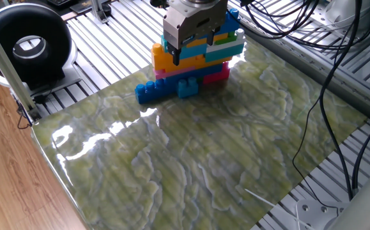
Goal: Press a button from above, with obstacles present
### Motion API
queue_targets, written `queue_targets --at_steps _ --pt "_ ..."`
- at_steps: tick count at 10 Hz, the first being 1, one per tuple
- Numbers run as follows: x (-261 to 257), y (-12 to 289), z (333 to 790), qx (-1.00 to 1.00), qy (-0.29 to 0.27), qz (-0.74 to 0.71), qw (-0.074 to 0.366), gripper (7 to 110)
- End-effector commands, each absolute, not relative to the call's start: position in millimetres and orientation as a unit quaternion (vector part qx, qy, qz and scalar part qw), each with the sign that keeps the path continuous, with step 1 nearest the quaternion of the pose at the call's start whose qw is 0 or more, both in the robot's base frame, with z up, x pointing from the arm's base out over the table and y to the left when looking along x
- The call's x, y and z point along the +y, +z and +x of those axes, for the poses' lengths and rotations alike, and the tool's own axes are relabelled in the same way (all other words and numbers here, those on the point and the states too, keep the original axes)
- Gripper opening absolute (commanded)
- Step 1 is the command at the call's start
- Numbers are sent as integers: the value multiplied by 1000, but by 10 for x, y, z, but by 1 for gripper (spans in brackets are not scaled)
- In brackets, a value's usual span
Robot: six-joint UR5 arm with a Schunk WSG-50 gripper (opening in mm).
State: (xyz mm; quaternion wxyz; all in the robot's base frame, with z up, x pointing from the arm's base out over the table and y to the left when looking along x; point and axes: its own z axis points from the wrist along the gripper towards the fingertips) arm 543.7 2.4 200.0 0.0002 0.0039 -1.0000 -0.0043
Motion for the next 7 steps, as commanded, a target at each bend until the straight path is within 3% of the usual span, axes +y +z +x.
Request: queue_targets --at_steps 1,2,7 --pt "266 2010 5468 -995 -48 -82 -2 107" --pt "276 2003 5474 -995 -48 -83 -2 7" --pt "268 2007 5469 -995 -47 -86 -1 7"
